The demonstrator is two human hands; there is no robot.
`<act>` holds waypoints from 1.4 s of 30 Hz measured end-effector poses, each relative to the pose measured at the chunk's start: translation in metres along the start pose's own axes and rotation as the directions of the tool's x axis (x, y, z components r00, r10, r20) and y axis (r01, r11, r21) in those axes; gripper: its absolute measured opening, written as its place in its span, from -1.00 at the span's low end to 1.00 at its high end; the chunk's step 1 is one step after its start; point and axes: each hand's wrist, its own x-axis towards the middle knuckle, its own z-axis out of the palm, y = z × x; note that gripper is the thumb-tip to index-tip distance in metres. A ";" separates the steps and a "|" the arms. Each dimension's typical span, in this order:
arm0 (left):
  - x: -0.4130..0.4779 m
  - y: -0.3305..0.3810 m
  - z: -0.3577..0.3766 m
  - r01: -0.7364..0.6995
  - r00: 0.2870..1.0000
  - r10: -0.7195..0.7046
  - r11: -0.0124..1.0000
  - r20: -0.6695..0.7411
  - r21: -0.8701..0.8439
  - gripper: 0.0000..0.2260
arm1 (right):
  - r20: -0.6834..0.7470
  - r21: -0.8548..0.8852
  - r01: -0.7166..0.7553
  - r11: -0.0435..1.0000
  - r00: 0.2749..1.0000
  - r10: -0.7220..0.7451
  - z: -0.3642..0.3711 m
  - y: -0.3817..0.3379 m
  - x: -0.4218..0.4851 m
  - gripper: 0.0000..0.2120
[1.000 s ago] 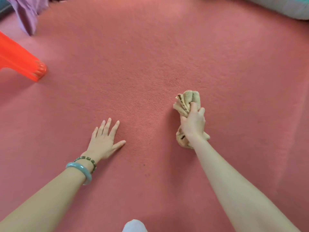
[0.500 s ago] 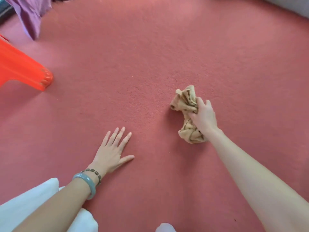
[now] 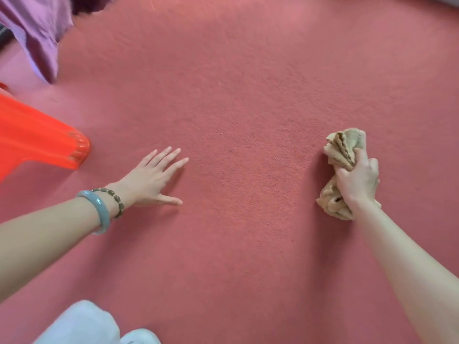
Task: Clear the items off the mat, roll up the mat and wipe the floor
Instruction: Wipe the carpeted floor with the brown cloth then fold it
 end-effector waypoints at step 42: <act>0.082 0.000 -0.013 0.109 0.952 -0.211 0.911 -0.222 -0.398 -0.08 | 0.373 0.052 0.526 0.849 0.779 -0.505 0.075 -0.159 0.040 -0.58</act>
